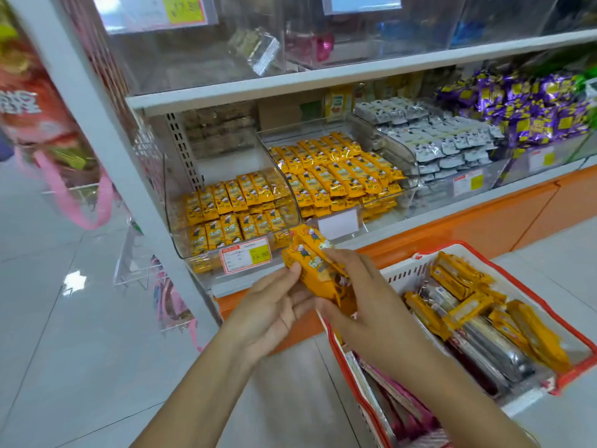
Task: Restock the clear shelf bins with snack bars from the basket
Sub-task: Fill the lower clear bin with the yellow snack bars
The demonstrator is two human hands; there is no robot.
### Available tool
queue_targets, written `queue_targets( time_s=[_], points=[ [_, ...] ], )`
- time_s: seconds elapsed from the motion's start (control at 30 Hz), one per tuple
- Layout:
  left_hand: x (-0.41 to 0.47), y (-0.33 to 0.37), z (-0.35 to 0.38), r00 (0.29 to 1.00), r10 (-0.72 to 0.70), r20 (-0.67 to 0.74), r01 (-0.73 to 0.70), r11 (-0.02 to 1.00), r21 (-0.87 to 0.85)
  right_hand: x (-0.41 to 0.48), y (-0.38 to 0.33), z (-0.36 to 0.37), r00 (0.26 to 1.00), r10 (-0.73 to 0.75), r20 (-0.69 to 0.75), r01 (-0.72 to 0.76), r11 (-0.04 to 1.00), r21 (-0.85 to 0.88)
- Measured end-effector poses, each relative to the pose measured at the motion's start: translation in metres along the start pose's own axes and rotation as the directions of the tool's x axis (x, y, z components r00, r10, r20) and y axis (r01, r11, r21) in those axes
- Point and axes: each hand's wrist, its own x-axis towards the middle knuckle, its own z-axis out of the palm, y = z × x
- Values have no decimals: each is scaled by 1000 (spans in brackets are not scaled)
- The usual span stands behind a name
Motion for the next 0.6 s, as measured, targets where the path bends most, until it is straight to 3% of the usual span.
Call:
queue_targets(
  time_s=[0.1,0.17,0.2,0.23,0.27,0.3,0.4,0.5,0.6],
  points=[
    [-1,21,1,994,85,-63,-80,994,75,27,-20,-8,998,51,25,-51,999,-15],
    [-1,35,-6,954,267,-136,-189,889,416,52,-32,-11,996,75,55,-73,997,-41],
    [0,42,-14,896,426,-126,-226,681,697,67,-39,-11,994,82,75,-77,995,-63],
    [0,47,-22,821,570,-45,-209,373,904,82,-45,-8,992,83,92,-74,992,-99],
    [0,51,-30,752,657,41,-142,101,985,98,-50,-4,990,88,109,-71,986,-152],
    [1,55,-37,721,688,81,-66,-48,997,114,-54,2,987,100,126,-71,975,-212],
    [4,61,-49,762,645,51,82,-175,981,158,-59,32,970,177,165,-103,919,-380],
    [7,62,-55,779,622,85,41,-186,982,184,-56,67,941,292,172,-165,837,-522],
    [9,64,-63,788,601,131,-3,-209,978,197,-50,91,911,388,141,-263,808,-527]
  ],
)
